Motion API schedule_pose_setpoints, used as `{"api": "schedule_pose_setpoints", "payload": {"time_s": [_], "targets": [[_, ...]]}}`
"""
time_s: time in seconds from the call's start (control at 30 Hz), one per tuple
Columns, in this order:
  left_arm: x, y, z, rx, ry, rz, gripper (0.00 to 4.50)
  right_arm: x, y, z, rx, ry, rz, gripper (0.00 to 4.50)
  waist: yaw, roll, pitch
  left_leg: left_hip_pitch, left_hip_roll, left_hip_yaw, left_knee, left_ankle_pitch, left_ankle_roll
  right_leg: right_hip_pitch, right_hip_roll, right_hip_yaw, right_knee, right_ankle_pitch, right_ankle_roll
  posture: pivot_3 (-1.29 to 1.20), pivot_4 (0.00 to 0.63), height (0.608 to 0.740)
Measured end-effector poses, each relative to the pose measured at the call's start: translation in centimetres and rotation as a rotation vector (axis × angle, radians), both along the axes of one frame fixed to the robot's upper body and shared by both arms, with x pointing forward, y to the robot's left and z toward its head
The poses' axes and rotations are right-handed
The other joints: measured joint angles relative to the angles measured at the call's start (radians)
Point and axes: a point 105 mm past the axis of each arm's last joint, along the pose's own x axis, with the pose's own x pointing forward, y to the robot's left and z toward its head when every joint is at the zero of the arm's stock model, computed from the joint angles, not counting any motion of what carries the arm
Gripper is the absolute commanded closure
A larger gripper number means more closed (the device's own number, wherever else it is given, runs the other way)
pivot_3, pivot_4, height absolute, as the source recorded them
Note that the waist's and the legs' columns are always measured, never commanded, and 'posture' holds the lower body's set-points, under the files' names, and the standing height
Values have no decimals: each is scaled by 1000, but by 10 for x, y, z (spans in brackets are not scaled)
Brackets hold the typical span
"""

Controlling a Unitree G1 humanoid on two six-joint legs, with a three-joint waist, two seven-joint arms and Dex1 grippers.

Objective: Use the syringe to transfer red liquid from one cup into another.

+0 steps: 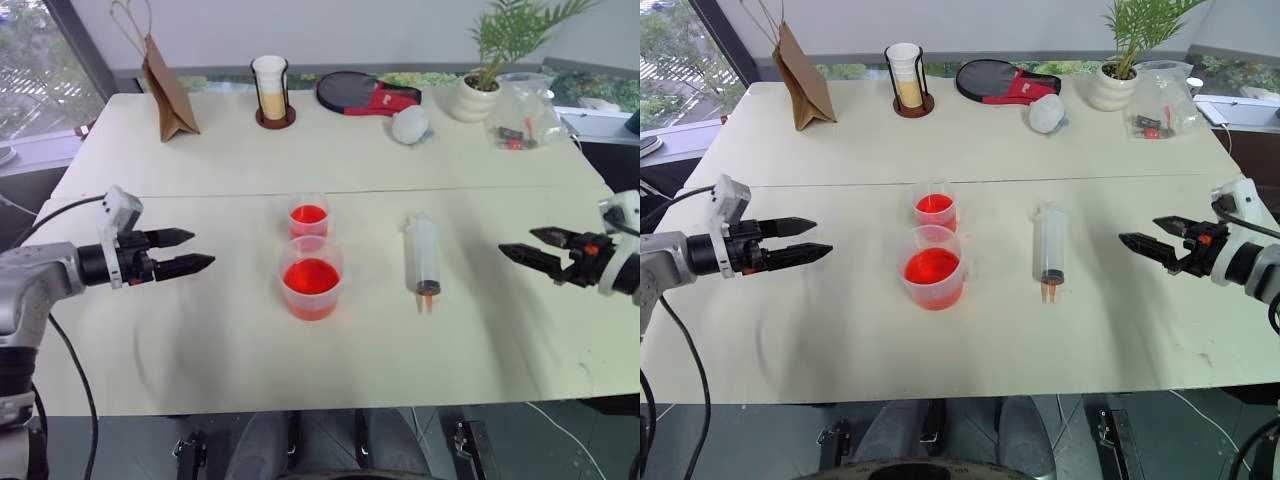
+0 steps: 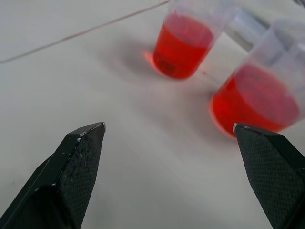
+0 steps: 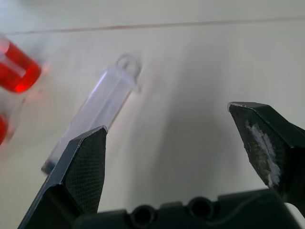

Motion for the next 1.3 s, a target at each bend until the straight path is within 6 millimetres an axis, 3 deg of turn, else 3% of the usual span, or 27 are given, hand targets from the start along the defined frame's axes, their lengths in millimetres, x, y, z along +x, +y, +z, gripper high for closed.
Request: {"api": "schedule_pose_setpoints", "payload": {"time_s": [0.17, 0.33, 0.5, 0.67, 0.93, 1.03, 1.17, 1.2, 1.3], "targets": [[13, -8, 34, 36, -83, -83, 54, 12, 9, 27, -60, 171, -26, 0, -2, 1, 0, -2, 0, 0, 0, 0, 0, -2, 0, 0, 0, 0, -1, 0, 150, 740], [20, -42, 67, 141, -183, -295, 54, 26, 46, 41, -81, 399, 29, 0, -3, 1, 0, -8, 0, 0, 1, 1, -1, -8, 0, -1, 0, 0, 0, 0, 150, 740], [22, -66, 69, 172, -213, -429, 54, 38, 77, 24, -25, 624, 43, 0, -3, 0, 0, -24, -1, 1, 6, 6, -8, -24, 2, -1, 7, 1, 2, 0, 150, 740], [15, -85, 67, 176, -247, -506, 54, 44, 95, 2, -5, 770, 24, 0, -2, 0, 0, -34, -2, 2, 16, 5, -7, -34, 3, -2, 20, 1, 2, 0, 150, 740], [7, -87, 42, 141, -206, -466, 54, 59, 107, -32, -71, 839, -10, 0, -4, 0, 0, -31, -2, 3, 20, 4, -3, -30, 5, -3, 21, 2, 4, 0, 150, 740], [3, -90, 36, 113, -204, -449, 0, 66, 109, -37, -127, 813, -6, 867, -7, -4, -2, -27, -1, 1, 20, 4, -3, -26, 6, -3, 21, 2, 4, 0, 150, 740], [5, -87, 35, 105, -211, -414, 0, 73, 105, -46, -179, 792, -41, 2918, -9, -6, -3, -17, -1, 1, 20, 3, -1, -17, 6, -2, 20, 2, 4, 0, 150, 740], [5, -87, 36, 106, -213, -409, 0, 74, 106, -47, -183, 790, -38, 3115, -10, -6, -3, -14, -1, 1, 19, 3, -1, -14, 7, -2, 20, 2, 4, 0, 150, 740], [6, -88, 35, 101, -219, -403, 0, 75, 109, -49, -204, 784, -31, 3123, -10, -7, -3, -9, 0, 1, 19, 2, -1, -8, 7, -2, 20, 2, 4, 0, 150, 740]]}}
